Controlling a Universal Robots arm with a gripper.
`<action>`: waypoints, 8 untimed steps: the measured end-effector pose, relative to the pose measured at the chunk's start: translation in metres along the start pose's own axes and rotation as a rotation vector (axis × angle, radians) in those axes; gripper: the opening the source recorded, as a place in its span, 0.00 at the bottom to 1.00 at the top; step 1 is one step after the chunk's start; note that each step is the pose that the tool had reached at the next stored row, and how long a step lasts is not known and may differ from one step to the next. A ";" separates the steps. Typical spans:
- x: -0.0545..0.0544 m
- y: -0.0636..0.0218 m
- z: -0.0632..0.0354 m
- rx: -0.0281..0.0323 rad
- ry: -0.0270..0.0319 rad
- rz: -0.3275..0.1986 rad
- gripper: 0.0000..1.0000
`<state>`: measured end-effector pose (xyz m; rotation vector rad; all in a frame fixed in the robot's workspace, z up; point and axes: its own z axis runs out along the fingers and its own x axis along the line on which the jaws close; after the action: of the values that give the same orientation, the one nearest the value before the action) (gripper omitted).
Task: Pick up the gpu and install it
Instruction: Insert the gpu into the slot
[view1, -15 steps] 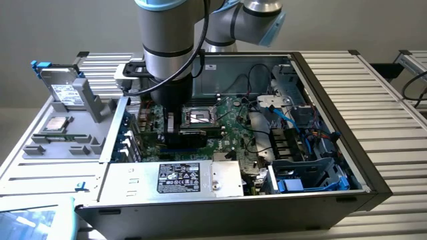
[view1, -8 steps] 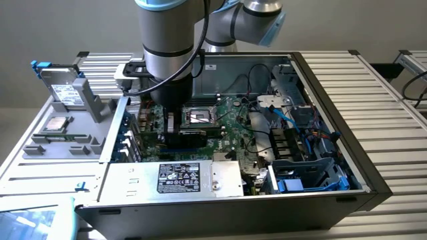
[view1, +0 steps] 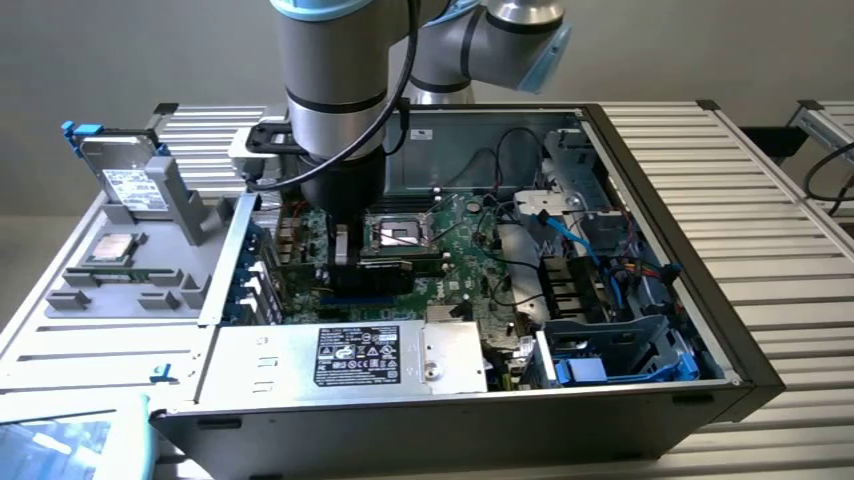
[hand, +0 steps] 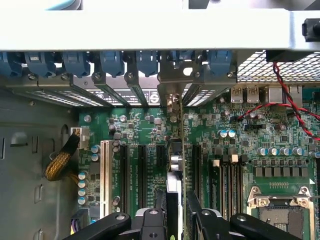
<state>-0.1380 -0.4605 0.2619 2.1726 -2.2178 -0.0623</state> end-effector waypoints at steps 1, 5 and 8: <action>0.000 0.0000 0.0001 0.0000 0.0000 0.000 0.27; 0.000 0.0000 0.0006 -0.0001 0.0002 0.000 0.27; 0.000 0.0000 0.0009 0.0000 0.0000 0.000 0.27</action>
<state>-0.1380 -0.4603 0.2610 2.1726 -2.2177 -0.0623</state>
